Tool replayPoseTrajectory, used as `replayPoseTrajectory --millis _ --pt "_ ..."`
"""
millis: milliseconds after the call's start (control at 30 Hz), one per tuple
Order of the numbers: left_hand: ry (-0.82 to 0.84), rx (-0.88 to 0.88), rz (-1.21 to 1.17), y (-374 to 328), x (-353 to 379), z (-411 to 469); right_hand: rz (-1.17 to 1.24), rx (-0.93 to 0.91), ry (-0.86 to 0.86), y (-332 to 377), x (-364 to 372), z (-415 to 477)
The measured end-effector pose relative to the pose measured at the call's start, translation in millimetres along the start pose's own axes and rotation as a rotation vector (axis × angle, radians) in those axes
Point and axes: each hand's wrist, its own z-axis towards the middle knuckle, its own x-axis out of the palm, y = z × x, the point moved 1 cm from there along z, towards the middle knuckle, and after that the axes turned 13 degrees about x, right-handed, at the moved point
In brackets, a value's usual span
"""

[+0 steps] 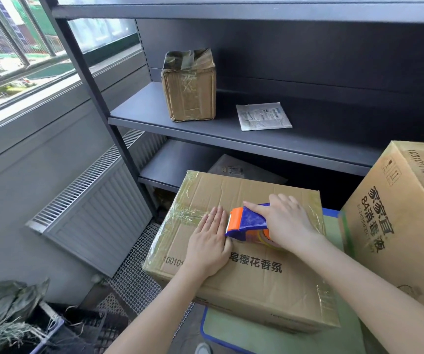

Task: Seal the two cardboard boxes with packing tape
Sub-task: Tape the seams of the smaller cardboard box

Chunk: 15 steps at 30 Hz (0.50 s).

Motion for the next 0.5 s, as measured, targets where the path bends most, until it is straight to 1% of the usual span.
replayPoseTrajectory --millis 133,367,500 --pt "-0.031 0.016 -0.007 7.6 -0.6 -3.7 0.008 -0.008 0.007 2.1 -3.7 -0.2" --pt "-0.019 0.024 -0.043 32.0 -6.2 -10.5 0.009 -0.021 -0.025 29.6 -19.8 6.3" --pt "-0.028 0.027 -0.05 28.2 -7.8 -9.5 0.043 -0.018 -0.018 23.2 -20.4 9.0"
